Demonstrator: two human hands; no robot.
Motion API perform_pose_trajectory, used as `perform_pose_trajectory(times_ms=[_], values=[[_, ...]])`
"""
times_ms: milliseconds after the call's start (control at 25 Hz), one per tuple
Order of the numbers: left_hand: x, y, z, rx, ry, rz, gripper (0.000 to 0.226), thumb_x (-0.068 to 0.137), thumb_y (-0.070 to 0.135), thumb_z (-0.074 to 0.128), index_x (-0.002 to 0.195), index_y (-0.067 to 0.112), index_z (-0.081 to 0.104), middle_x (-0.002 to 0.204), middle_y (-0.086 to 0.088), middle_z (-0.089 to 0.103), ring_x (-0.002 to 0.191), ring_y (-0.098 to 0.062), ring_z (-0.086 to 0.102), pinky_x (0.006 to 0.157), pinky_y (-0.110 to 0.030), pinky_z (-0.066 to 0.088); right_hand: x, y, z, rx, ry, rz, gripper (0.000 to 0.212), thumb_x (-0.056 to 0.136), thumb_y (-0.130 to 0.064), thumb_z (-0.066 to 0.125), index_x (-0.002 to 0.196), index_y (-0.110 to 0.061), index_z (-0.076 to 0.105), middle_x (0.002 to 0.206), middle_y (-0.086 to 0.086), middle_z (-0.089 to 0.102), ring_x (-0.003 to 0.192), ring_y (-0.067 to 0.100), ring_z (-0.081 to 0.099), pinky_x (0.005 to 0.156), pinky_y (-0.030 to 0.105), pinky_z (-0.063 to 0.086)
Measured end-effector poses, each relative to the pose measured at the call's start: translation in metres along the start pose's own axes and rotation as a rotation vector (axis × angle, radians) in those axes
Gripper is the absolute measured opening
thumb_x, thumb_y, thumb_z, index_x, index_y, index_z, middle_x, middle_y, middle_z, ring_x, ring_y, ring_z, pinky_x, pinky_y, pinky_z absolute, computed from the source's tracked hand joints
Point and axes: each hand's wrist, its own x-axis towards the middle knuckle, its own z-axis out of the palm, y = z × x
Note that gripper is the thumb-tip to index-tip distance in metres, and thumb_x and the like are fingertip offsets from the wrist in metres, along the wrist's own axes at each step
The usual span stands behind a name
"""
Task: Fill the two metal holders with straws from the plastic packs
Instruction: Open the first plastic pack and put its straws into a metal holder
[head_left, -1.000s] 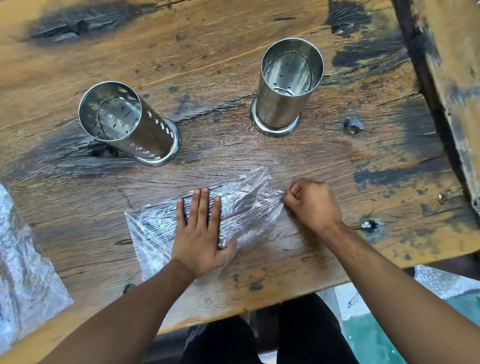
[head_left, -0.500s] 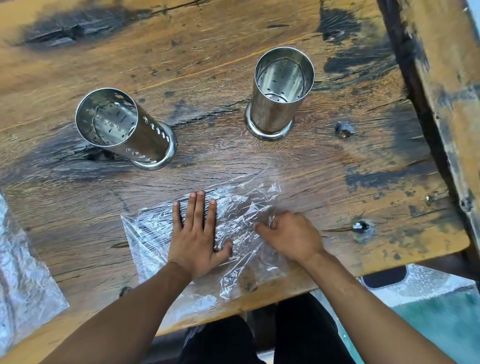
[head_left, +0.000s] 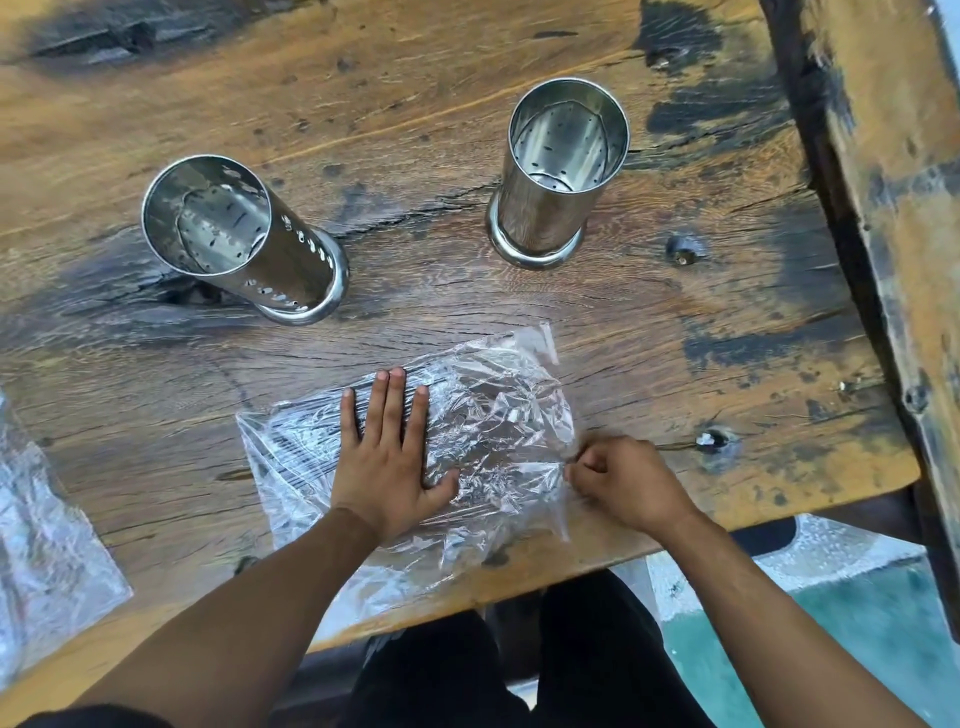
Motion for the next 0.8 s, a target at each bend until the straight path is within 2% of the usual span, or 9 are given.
perform_pose_trajectory(times_ms=[160,280,400,480,600,680,800], values=[[0.000,0.000,0.000,-0.002,0.002,0.002,0.104,0.089,0.077,0.032,0.161,0.006,0.010,0.169,-0.024,-0.002,0.158,-0.037,-0.004,0.122,-0.067,0.008,-0.008,-0.003,0.000,0.083,0.055,0.047,0.055,0.093,-0.051,0.063,0.061,-0.007,0.064,0.068,-0.001,0.066,0.054,0.005,0.059,0.050,0.015,0.037],[0.000,0.001,-0.001,0.004,0.005,0.000,0.103,0.089,0.077,0.031,0.161,0.006,0.011,0.168,-0.025,-0.001,0.158,-0.037,-0.004,0.122,-0.067,0.008,-0.024,-0.016,0.008,0.190,-0.007,0.132,0.067,0.088,-0.065,0.062,0.059,-0.005,0.060,0.056,-0.007,0.061,0.053,0.004,0.058,0.055,0.021,0.039],[0.000,0.000,-0.001,0.002,-0.003,0.002,0.104,0.089,0.076,0.034,0.161,0.005,0.011,0.168,-0.025,0.000,0.158,-0.038,-0.003,0.122,-0.067,0.008,-0.037,-0.025,0.027,-0.026,-0.087,0.116,0.057,0.089,-0.052,0.064,0.051,-0.011,0.054,0.049,-0.003,0.051,0.053,0.010,0.055,0.050,0.025,0.036],[0.000,0.001,-0.001,-0.001,-0.012,0.002,0.104,0.088,0.075,0.037,0.161,0.005,0.012,0.169,-0.024,-0.001,0.158,-0.038,-0.003,0.122,-0.067,0.008,-0.041,-0.023,0.037,0.010,-0.072,0.133,0.047,0.090,-0.043,0.064,0.056,-0.012,0.058,0.052,-0.002,0.054,0.061,0.016,0.061,0.058,0.030,0.043],[0.001,0.001,-0.001,-0.002,-0.022,-0.004,0.104,0.088,0.076,0.033,0.161,0.006,0.011,0.169,-0.024,-0.001,0.158,-0.037,-0.004,0.122,-0.067,0.007,-0.045,-0.007,0.040,0.162,-0.052,0.159,0.036,0.089,-0.036,0.068,0.058,-0.019,0.063,0.057,-0.005,0.065,0.058,0.007,0.062,0.067,0.031,0.054],[0.000,0.001,-0.002,-0.011,-0.026,-0.006,0.104,0.088,0.076,0.033,0.161,0.006,0.011,0.169,-0.024,0.000,0.158,-0.037,-0.003,0.123,-0.067,0.006,-0.047,0.007,0.032,0.149,-0.027,0.187,0.039,0.090,-0.034,0.069,0.054,-0.023,0.060,0.054,-0.005,0.066,0.052,0.004,0.060,0.063,0.028,0.053],[0.001,0.001,-0.003,-0.017,-0.030,-0.008,0.105,0.088,0.077,0.034,0.161,0.006,0.011,0.169,-0.024,0.000,0.158,-0.037,-0.003,0.122,-0.067,0.006,-0.045,0.031,0.008,0.096,-0.022,0.170,0.038,0.090,-0.033,0.073,0.056,-0.020,0.064,0.055,-0.003,0.068,0.047,0.001,0.058,0.053,0.018,0.044]])
